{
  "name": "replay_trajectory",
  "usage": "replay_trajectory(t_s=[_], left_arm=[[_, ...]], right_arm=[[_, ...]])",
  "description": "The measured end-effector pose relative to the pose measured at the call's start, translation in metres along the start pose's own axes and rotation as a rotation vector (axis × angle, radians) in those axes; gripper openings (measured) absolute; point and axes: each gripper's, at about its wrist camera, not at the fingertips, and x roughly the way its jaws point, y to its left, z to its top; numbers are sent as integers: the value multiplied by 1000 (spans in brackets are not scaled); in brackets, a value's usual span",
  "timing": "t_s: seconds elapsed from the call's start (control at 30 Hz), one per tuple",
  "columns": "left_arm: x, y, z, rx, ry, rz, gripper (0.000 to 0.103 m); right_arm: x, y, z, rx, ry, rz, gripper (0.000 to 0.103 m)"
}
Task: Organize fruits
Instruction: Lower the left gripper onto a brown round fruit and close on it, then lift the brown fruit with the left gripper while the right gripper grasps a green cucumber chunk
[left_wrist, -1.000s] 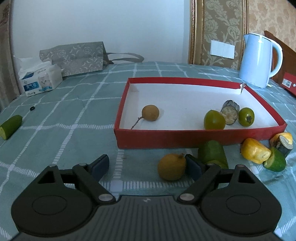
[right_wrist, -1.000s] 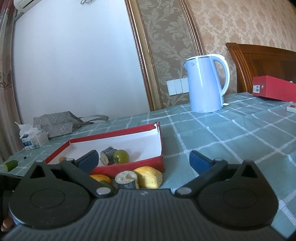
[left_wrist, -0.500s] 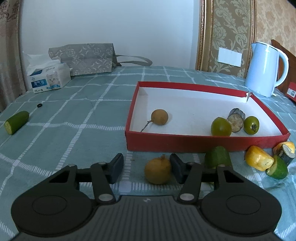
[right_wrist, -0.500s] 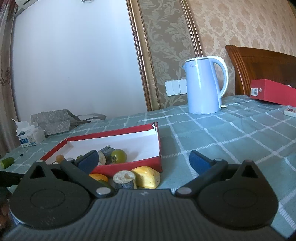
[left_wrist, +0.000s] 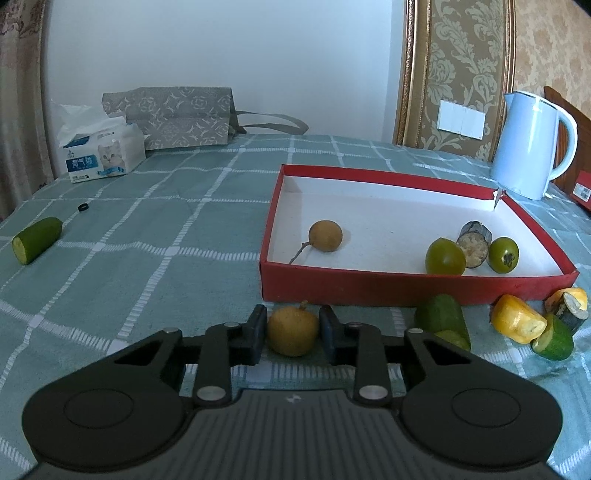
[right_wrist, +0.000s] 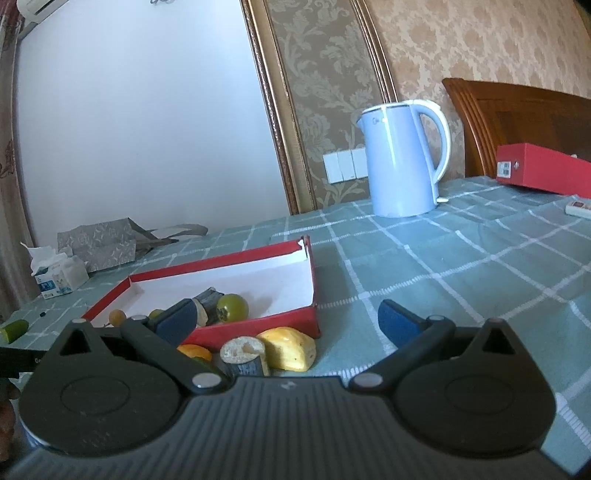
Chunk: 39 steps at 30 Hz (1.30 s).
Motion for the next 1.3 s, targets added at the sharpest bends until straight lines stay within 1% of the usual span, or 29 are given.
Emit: replay_trajectory(t_s=[0.1,0.37,0.47,0.57,0.63,0.67,0.73,0.8,0.9,0.93,1.0,1.07,1.13,1.2,1.3], left_arm=[[-2,-2,-1,12,0,-32,31],[-2,-4,-2,15,0,-35,31],[-2,-4,-2,11,0,-27,28],[-3,-3,-2,12,-1,-34,28],[-5,-4,-3,21,-9,-52,28],[-8,-6,-4,31,-17,-65,28],[-17,-10,-6,58,-67,-56,28],[-28,-11,-10,79,-114,-66,28],[-35,-10,-13,96,-131,-64,28],[-34,-9,-13,94,-123,-61,28],[-31,-4,-12,77,-97,-87,28],[-27,-1,-10,58,-75,-87,28],[-25,1,-9,48,-69,-104,28],[-24,1,-9,52,-75,-94,28],[-21,-3,-6,94,-72,-66,28]], right_arm=[[0,-3,0,20,-2,4,103],[2,-5,0,35,11,17,103],[2,-3,0,22,6,26,103],[2,3,-1,-13,17,24,103],[1,6,-1,-28,12,19,103],[1,7,-1,-33,12,19,103],[0,7,-1,-31,10,20,103],[0,4,-1,-16,8,26,103],[3,-2,1,17,31,35,103],[5,-4,1,29,38,38,103],[6,-8,1,55,50,42,103],[7,-11,0,72,52,42,103],[7,-12,-1,78,54,42,103],[7,-11,-1,75,55,41,103],[6,-10,-1,70,50,40,103]])
